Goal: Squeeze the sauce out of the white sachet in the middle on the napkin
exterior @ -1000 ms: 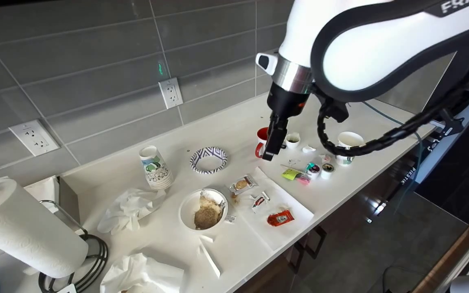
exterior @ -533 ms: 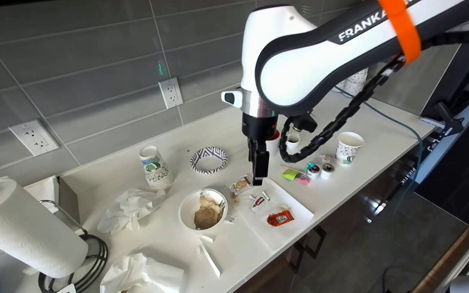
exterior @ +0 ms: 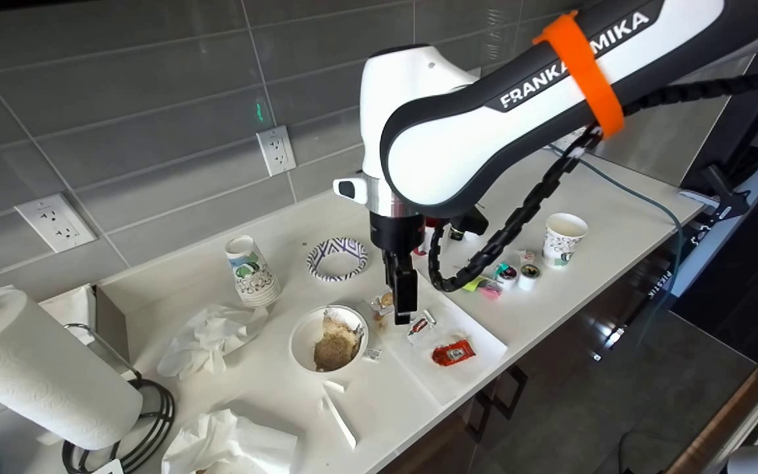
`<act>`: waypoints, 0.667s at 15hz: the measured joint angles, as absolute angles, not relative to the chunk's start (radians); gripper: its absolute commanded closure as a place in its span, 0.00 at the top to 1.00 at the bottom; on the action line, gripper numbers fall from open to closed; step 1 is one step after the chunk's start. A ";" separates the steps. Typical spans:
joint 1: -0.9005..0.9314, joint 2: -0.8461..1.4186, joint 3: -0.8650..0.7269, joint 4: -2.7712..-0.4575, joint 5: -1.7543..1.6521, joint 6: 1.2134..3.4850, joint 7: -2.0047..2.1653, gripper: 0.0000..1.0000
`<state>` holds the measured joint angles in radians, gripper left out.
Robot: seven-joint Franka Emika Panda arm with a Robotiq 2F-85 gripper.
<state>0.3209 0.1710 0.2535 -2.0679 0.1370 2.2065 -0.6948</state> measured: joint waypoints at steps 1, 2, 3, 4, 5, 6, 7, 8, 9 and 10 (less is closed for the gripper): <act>0.319 0.171 0.254 -2.067 0.137 2.207 -0.695 1.00; 0.316 0.171 0.256 -2.067 0.137 2.207 -0.695 1.00; 0.314 0.171 0.257 -2.068 0.126 2.207 -0.668 1.00; 0.314 0.171 0.258 -2.071 0.111 2.211 -0.640 1.00; 0.314 0.171 0.259 -2.079 0.092 2.224 -0.615 1.00; 0.314 0.171 0.261 -2.091 0.068 2.243 -0.592 1.00; 0.315 0.171 0.265 -2.109 0.040 2.273 -0.568 1.00; 0.316 0.171 0.270 -2.130 0.014 2.313 -0.547 1.00; 0.316 0.171 0.275 -2.153 -0.012 2.355 -0.526 1.00; 0.317 0.170 0.279 -2.176 -0.040 2.397 -0.506 1.00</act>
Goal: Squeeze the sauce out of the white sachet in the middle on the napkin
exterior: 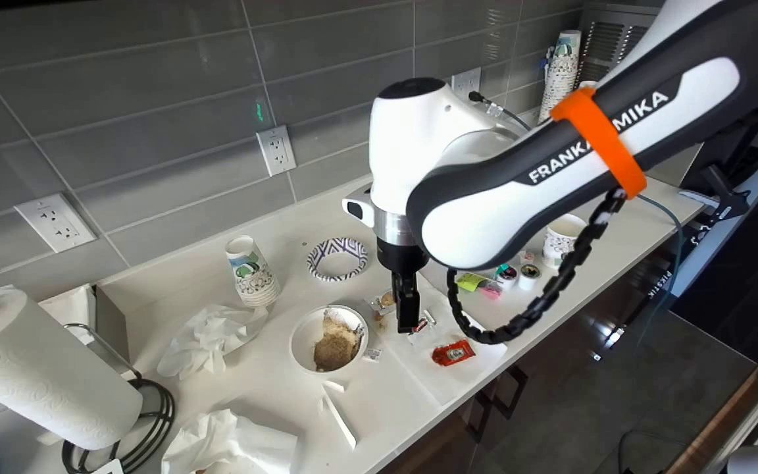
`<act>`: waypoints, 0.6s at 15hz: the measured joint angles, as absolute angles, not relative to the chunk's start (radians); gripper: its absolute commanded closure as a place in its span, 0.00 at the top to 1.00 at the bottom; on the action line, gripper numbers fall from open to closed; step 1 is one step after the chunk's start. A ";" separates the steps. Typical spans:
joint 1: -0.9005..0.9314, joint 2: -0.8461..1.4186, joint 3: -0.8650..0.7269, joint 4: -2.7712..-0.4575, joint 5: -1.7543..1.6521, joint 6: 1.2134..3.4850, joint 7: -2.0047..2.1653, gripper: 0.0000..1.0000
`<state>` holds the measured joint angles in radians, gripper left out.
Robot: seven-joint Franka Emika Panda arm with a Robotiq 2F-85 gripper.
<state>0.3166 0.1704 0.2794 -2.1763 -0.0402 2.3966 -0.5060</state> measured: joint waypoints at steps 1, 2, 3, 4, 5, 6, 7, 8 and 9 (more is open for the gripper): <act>0.317 0.170 0.283 -2.199 -0.065 2.435 -0.488 1.00; 0.317 0.169 0.287 -2.223 -0.083 2.470 -0.473 1.00; 0.317 0.168 0.289 -2.246 -0.092 2.502 -0.464 1.00; 0.317 0.169 0.291 -2.268 -0.093 2.525 -0.457 1.00; 0.316 0.169 0.292 -2.285 -0.093 2.535 -0.453 1.00; 0.314 0.171 0.292 -2.298 -0.092 2.536 -0.446 1.00; 0.312 0.173 0.292 -2.306 -0.091 2.536 -0.440 1.00; 0.311 0.175 0.292 -2.310 -0.091 2.536 -0.438 1.00; 0.310 0.175 0.292 -2.310 -0.091 2.536 -0.437 1.00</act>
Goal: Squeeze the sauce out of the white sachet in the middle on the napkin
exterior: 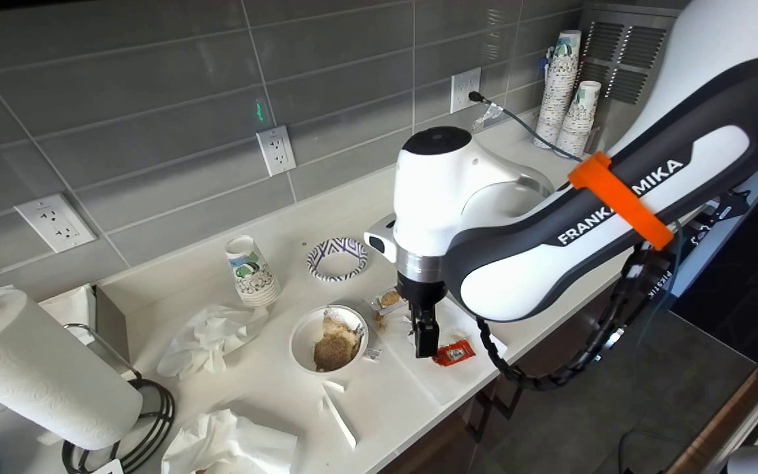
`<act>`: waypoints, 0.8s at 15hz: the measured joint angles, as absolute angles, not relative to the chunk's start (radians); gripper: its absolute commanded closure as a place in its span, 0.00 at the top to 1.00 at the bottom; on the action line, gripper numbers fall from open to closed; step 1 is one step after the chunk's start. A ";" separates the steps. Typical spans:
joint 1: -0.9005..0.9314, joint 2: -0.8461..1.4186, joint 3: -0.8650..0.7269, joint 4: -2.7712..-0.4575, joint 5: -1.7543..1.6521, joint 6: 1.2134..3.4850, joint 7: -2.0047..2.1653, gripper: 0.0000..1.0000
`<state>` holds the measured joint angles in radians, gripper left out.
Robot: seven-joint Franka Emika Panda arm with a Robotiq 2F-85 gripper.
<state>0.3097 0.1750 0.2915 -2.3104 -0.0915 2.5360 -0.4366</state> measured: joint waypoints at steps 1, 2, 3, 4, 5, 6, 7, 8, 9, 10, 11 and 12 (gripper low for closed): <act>0.310 0.175 0.292 -2.310 -0.091 2.536 -0.436 1.00; 0.310 0.175 0.292 -2.310 -0.091 2.536 -0.435 1.00; 0.310 0.175 0.292 -2.310 -0.091 2.536 -0.435 1.00; 0.310 0.175 0.292 -2.310 -0.091 2.536 -0.434 1.00; 0.310 0.175 0.292 -2.310 -0.091 2.536 -0.434 1.00; 0.309 0.175 0.292 -2.310 -0.091 2.536 -0.434 1.00; 0.309 0.175 0.292 -2.308 -0.099 2.536 -0.435 1.00; 0.309 0.175 0.291 -2.306 -0.112 2.536 -0.435 1.00; 0.309 0.175 0.291 -2.305 -0.129 2.536 -0.435 1.00; 0.308 0.176 0.290 -2.305 -0.146 2.536 -0.435 1.00; 0.306 0.178 0.290 -2.305 -0.162 2.538 -0.435 1.00; 0.304 0.181 0.289 -2.305 -0.177 2.545 -0.435 1.00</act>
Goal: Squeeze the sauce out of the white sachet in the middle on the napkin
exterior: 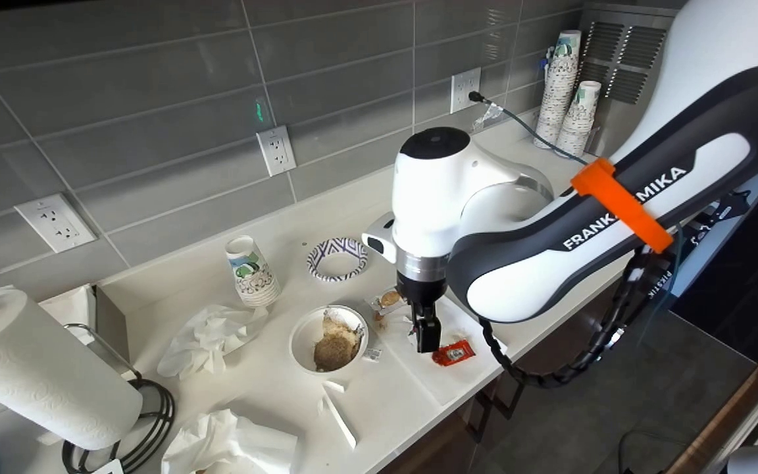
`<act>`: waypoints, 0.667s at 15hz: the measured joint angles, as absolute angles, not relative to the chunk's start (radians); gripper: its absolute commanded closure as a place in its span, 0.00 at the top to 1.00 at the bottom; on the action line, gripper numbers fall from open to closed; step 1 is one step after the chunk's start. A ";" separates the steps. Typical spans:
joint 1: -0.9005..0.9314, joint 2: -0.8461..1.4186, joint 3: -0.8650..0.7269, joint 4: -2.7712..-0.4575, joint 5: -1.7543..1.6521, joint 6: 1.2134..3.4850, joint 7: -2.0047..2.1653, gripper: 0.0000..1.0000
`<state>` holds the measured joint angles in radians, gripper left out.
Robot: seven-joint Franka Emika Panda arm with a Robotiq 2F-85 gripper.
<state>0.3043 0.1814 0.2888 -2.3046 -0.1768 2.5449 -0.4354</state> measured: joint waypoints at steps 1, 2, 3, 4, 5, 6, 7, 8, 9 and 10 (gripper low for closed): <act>0.302 0.186 0.288 -2.305 -0.189 2.556 -0.437 1.00; 0.298 0.193 0.285 -2.305 -0.203 2.567 -0.438 1.00; 0.295 0.200 0.284 -2.305 -0.213 2.576 -0.439 0.83; 0.290 0.209 0.282 -2.305 -0.219 2.588 -0.444 0.73; 0.284 0.219 0.281 -2.305 -0.220 2.599 -0.455 0.66; 0.277 0.230 0.281 -2.305 -0.220 2.611 -0.464 0.58; 0.270 0.240 0.281 -2.305 -0.220 2.622 -0.474 0.49; 0.264 0.250 0.281 -2.305 -0.221 2.632 -0.481 0.42; 0.258 0.258 0.280 -2.305 -0.221 2.643 -0.490 0.35; 0.253 0.266 0.279 -2.304 -0.225 2.651 -0.496 0.27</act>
